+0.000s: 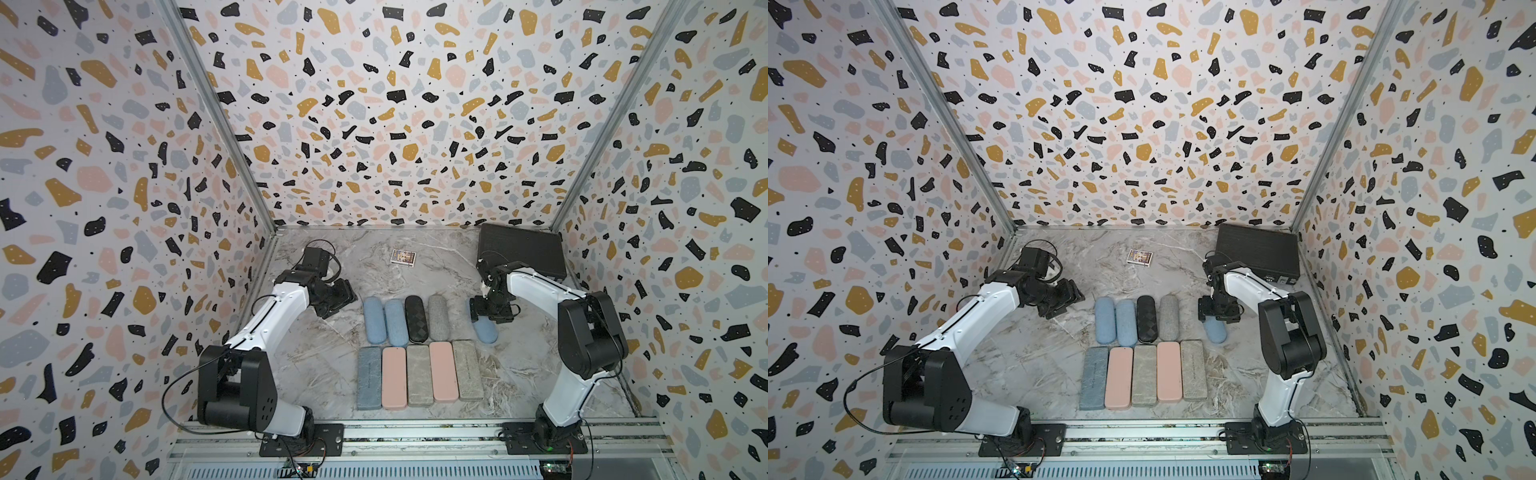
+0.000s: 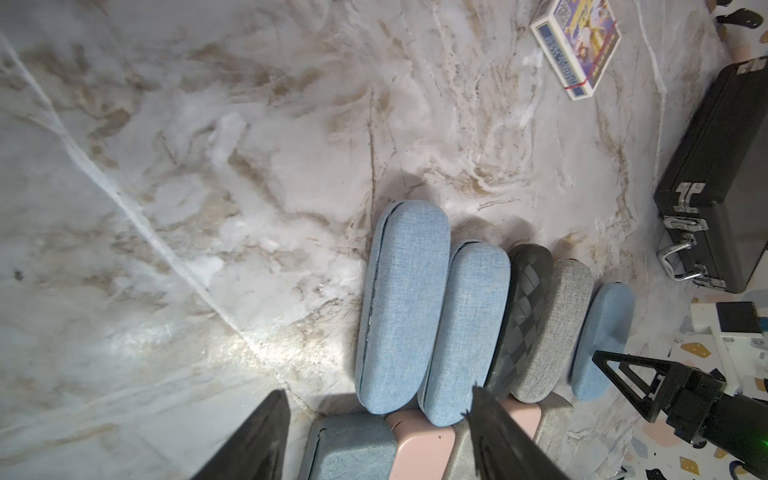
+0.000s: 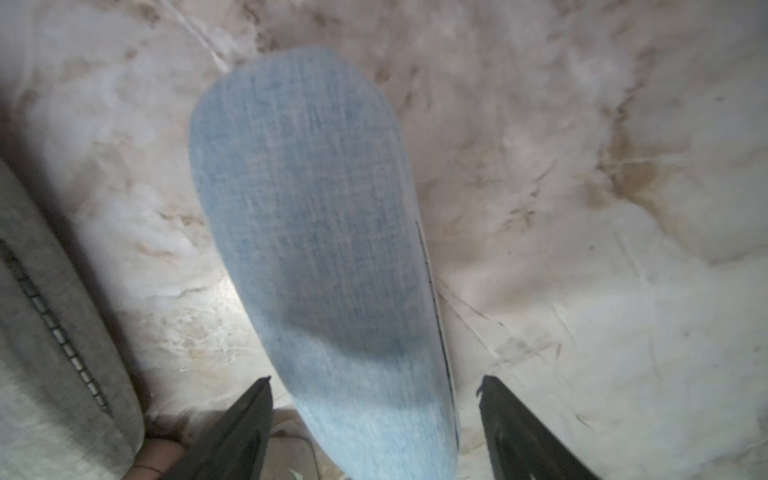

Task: Close the glasses case
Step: Move the glasses case to the center of the board.

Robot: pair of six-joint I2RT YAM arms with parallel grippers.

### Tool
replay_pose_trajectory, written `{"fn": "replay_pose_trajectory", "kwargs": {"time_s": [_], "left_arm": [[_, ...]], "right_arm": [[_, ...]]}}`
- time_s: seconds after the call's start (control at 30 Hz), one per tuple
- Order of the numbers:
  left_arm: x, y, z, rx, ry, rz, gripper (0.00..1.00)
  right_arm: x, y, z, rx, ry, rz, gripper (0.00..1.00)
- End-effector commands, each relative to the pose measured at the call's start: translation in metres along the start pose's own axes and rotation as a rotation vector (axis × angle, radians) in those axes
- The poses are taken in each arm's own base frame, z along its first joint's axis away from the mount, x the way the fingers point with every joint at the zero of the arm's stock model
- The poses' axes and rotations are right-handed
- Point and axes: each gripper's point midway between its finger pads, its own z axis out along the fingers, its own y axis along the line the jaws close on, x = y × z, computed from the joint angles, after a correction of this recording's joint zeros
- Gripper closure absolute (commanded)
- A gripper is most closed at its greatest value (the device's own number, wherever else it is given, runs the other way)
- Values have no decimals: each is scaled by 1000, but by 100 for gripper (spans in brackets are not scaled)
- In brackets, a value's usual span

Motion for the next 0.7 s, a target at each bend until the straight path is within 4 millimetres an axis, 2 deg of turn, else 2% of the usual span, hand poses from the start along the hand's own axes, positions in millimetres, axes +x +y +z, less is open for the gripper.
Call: {"fn": "replay_pose_trajectory", "kwargs": {"time_s": [0.0,0.1,0.37,0.67], "left_arm": [[1,6,-2,7,-3,16,31],[3,12,1,-1,4,9,31],[10,29,12,-28,38,-9,31],[18,41,22,-55,68,-12,31]], "right_arm": [[-9,7,-5,-15,-16,-15,21],[-9,10,-2,-16,-8,-20,24],[-17,21,-3,-27,-11,-19,41],[-27,46,-1,-45,-2,-44,43]]}}
